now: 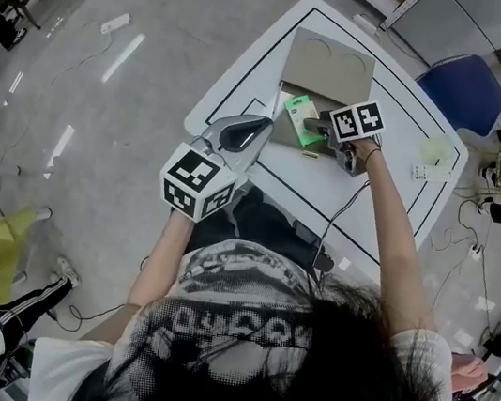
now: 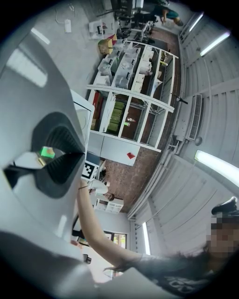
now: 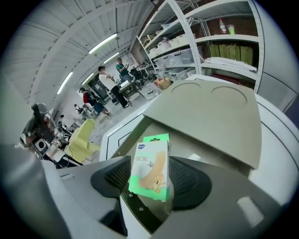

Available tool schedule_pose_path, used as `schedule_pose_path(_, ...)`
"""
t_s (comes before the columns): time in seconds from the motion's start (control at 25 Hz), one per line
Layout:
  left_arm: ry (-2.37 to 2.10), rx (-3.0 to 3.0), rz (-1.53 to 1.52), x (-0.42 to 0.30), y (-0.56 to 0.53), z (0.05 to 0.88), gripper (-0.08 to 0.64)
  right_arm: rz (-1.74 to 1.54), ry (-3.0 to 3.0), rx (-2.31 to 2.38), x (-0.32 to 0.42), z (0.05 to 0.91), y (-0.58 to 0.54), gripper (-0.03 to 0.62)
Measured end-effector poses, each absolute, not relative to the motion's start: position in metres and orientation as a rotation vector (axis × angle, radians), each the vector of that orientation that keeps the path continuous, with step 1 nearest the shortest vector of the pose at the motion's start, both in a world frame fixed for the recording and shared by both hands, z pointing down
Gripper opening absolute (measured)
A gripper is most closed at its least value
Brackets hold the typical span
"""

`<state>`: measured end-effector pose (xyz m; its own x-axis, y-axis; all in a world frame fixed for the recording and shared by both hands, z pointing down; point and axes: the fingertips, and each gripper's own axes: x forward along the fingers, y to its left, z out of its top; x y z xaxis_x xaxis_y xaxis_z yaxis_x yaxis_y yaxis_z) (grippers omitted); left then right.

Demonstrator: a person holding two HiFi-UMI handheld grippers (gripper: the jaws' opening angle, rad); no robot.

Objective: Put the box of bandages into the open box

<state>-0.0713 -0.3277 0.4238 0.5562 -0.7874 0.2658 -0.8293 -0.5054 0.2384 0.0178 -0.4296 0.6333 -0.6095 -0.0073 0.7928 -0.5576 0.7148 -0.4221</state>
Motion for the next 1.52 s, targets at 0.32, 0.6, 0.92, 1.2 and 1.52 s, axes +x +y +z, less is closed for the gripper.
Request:
schedule_pose_path(0.32,-1.305,2.472,0.176,-0.068,-0.323,0.422,0.000,0.817,-2.318,0.508,0.008,0.574,-0.418,0.235)
schedule_pose_path(0.6,-1.290,2.496,0.165,-0.068,-0.311,0.417,0.000,0.786,-2.519,0.636,0.003,0.515,-0.388,0.209)
schedule_pose_path(0.92,-1.255,2.538,0.158,-0.066,-0.289,0.407,0.000,0.824,-2.635,0.778,-0.002,0.481,-0.337,0.176)
schedule_pose_path(1.2,-1.220,2.581,0.164,-0.072,-0.257,0.399,0.000,0.818,-2.669,0.921,-0.009,0.461,-0.290,0.148)
schedule_pose_path(1.52,-1.170,2.625,0.181,-0.081,-0.197,0.388,0.000,0.875,-2.702,1.076,-0.016,0.445,-0.232,0.072)
